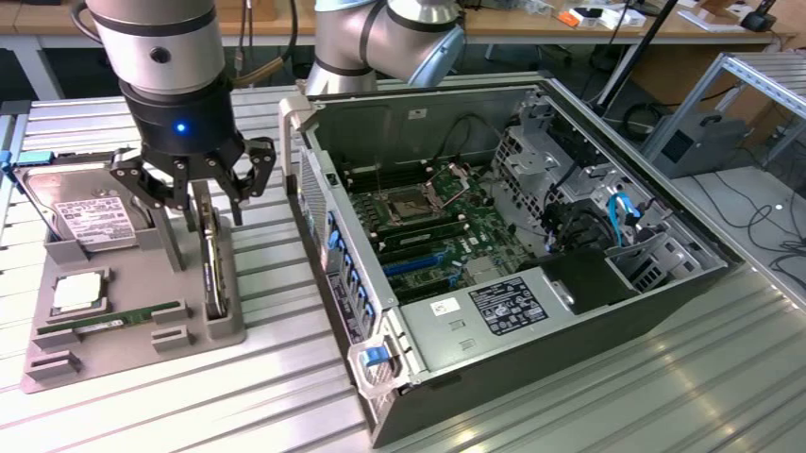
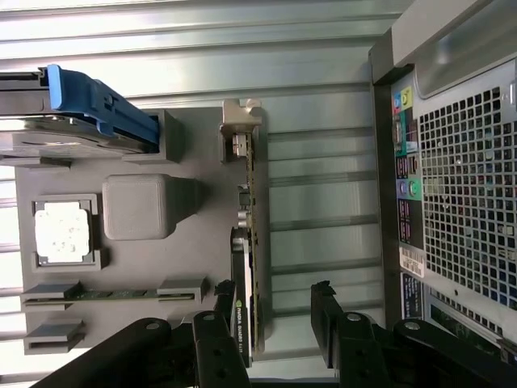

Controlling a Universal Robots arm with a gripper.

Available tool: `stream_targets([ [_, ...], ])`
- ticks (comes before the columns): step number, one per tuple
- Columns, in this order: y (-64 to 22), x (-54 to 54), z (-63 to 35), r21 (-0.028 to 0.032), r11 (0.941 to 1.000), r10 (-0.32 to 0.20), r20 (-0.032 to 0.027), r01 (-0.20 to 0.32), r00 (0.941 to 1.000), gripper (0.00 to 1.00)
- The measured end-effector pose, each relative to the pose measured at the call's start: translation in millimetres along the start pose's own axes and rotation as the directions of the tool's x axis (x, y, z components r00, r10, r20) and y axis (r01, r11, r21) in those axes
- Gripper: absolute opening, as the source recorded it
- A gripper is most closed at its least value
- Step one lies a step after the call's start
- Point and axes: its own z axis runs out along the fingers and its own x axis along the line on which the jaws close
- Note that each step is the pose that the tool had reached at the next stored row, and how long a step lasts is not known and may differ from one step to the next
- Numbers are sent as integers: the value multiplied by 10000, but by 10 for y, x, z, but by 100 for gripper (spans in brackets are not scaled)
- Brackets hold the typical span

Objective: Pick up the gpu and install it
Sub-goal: 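Pick up the gpu and move the gpu toward the slot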

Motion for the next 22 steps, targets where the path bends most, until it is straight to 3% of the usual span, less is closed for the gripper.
stream_targets([
  [22,0,1,58,0,10000,0,0,0,10000,50],
])
